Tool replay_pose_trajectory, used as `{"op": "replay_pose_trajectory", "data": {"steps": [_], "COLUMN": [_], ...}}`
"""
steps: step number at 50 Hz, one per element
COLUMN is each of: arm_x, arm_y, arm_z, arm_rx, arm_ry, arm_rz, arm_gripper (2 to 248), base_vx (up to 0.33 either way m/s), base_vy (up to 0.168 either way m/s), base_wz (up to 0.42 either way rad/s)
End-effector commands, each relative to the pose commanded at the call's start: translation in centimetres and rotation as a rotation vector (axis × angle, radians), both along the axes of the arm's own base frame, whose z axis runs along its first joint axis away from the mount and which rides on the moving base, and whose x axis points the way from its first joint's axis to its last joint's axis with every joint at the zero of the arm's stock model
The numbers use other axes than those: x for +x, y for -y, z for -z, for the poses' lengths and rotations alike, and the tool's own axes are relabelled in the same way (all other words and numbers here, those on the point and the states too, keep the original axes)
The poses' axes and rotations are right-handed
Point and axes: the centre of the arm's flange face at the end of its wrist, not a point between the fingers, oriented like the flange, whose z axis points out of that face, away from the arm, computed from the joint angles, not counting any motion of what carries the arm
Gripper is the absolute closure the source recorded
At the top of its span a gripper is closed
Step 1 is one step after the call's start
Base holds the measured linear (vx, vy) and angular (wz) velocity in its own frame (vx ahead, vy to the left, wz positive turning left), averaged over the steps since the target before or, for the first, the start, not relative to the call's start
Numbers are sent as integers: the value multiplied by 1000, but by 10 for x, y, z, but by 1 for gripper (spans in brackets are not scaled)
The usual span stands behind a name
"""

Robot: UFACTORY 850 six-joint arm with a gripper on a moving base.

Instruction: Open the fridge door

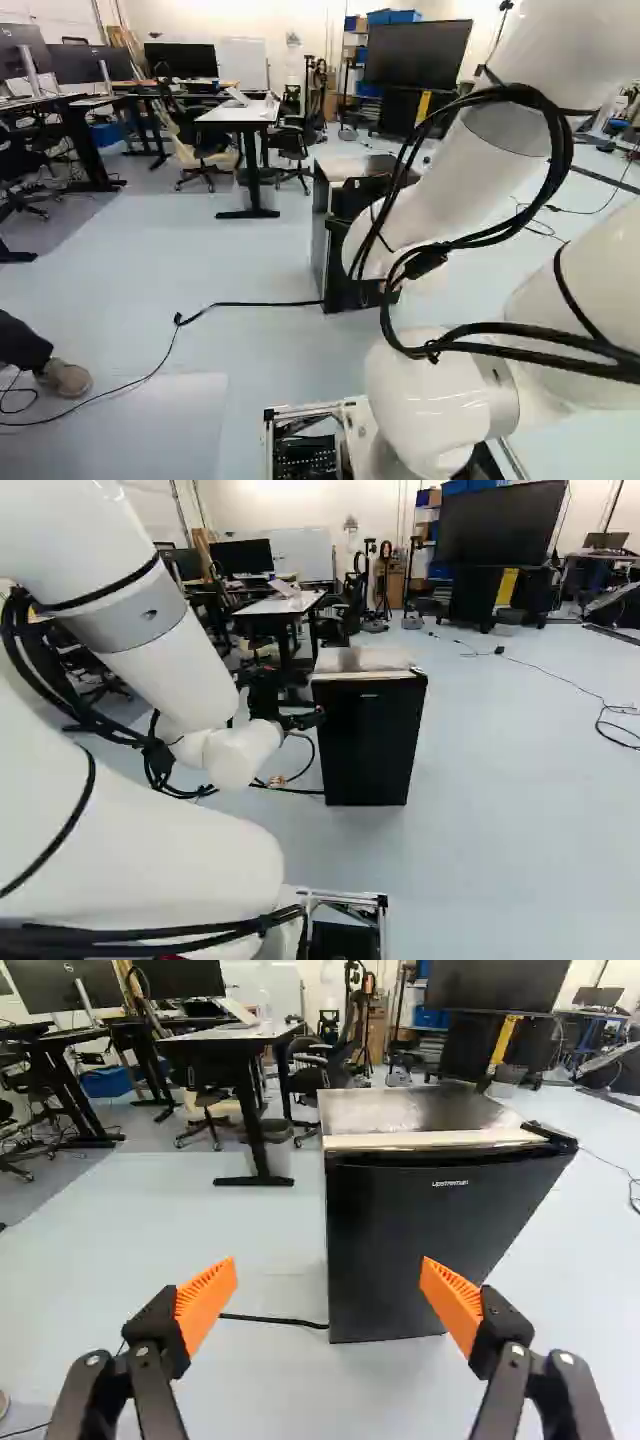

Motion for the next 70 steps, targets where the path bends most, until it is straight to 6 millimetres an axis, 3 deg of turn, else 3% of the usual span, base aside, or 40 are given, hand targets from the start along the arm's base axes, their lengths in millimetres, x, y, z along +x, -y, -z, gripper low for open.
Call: {"op": "replay_pose_trajectory", "data": {"steps": [31,70], "arm_x": [18,59], "arm_y": [0,-3], "arm_z": [-2,-6], "arm_rx": [0,1], "arm_ry": [-8,-18], "arm_rz": [0,-7], "arm_gripper": [3,3], "base_vx": [0,0], "base_vy": [0,0], "base_wz": [0,0]}}
